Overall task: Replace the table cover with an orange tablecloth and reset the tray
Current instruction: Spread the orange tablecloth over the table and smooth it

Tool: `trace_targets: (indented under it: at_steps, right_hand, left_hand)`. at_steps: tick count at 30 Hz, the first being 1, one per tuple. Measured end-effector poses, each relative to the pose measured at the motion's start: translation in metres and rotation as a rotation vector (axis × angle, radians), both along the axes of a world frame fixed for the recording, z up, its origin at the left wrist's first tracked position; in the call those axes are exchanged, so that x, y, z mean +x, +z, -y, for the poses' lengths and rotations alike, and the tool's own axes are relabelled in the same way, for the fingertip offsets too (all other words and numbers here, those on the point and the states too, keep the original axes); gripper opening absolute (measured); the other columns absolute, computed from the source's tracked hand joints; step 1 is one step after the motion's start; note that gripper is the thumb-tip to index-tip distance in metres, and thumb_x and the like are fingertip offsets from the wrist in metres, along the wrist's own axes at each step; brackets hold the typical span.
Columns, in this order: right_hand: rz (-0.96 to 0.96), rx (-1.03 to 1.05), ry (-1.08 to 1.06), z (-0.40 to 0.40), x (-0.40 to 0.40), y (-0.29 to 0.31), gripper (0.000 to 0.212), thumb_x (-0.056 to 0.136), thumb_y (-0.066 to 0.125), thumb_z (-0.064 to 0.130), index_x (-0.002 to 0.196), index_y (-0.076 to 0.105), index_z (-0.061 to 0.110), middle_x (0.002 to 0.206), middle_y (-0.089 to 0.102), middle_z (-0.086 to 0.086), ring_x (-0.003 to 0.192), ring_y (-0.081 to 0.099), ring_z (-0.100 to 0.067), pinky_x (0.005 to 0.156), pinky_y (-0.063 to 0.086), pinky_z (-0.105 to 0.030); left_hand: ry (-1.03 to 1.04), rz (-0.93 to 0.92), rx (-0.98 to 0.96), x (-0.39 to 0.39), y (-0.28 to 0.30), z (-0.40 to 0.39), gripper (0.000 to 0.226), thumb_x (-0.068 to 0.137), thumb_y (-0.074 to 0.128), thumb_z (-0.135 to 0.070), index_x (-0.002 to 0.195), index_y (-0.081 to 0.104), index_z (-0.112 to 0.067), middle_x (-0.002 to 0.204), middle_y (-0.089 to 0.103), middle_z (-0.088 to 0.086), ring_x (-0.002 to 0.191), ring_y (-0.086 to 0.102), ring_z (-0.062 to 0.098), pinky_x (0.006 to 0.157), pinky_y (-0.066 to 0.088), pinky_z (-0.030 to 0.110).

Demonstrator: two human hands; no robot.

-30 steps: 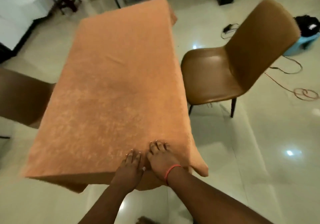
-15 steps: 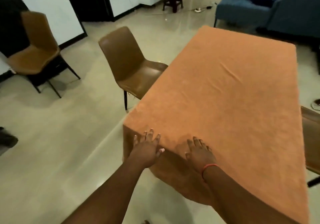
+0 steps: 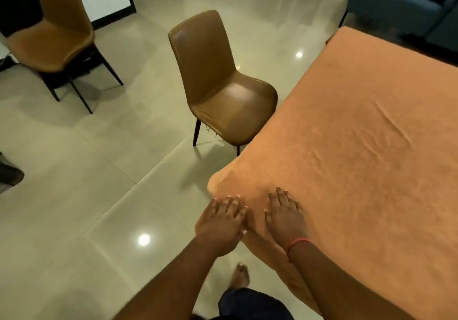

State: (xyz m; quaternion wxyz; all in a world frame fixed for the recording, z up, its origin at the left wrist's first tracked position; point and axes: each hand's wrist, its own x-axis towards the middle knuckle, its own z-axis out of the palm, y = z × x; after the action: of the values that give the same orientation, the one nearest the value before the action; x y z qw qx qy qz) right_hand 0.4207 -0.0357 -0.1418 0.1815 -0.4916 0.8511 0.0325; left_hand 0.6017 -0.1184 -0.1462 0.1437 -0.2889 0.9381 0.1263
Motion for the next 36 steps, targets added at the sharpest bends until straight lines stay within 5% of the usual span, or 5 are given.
trace_targets:
  at_steps: [8, 15, 26, 36]
  right_hand:
    - [-0.005, 0.051, -0.031, 0.092, 0.037, -0.013, 0.060, 0.104, 0.028, 0.039, 0.159, 0.010, 0.021, 0.167, 0.008, -0.006, 0.153, 0.009, -0.028, 0.124, 0.009, -0.045]
    - [-0.037, 0.095, -0.310, 0.155, 0.077, -0.008, 0.059, 0.103, 0.031, 0.039, 0.157, 0.017, 0.020, 0.165, 0.017, -0.005, 0.151, 0.016, -0.027, 0.123, 0.016, -0.044]
    - [0.133, 0.103, -0.308, 0.296, 0.162, -0.009, 0.051, 0.096, 0.042, 0.021, 0.147, 0.034, 0.017, 0.164, 0.015, -0.011, 0.150, 0.016, -0.033, 0.120, 0.018, -0.052]
    - [0.203, 0.036, -0.153, 0.483, 0.147, -0.044, 0.056, 0.100, 0.045, 0.039, 0.150, 0.031, 0.019, 0.163, 0.018, -0.013, 0.148, 0.021, -0.037, 0.117, 0.024, -0.056]
  left_hand:
    - [-0.175, 0.009, 0.108, 0.015, -0.013, 0.084, 0.062, 0.103, 0.030, -0.045, 0.157, 0.010, -0.021, 0.165, -0.006, 0.007, 0.152, -0.007, 0.030, 0.120, 0.000, 0.057]
    - [-0.424, 0.036, 0.049, 0.038, -0.016, 0.202, 0.070, 0.101, 0.032, -0.051, 0.156, 0.002, -0.021, 0.165, -0.002, 0.010, 0.151, 0.000, 0.032, 0.118, 0.000, 0.062]
    - [-0.352, 0.080, 0.038, 0.085, -0.023, 0.391, 0.072, 0.098, 0.028, -0.060, 0.157, 0.007, -0.025, 0.165, 0.000, 0.007, 0.151, 0.005, 0.030, 0.117, 0.008, 0.058]
    - [-0.261, 0.121, -0.021, 0.080, -0.012, 0.544, 0.076, 0.095, 0.017, -0.067, 0.157, 0.015, -0.024, 0.165, 0.007, 0.008, 0.151, 0.012, 0.031, 0.115, 0.015, 0.060]
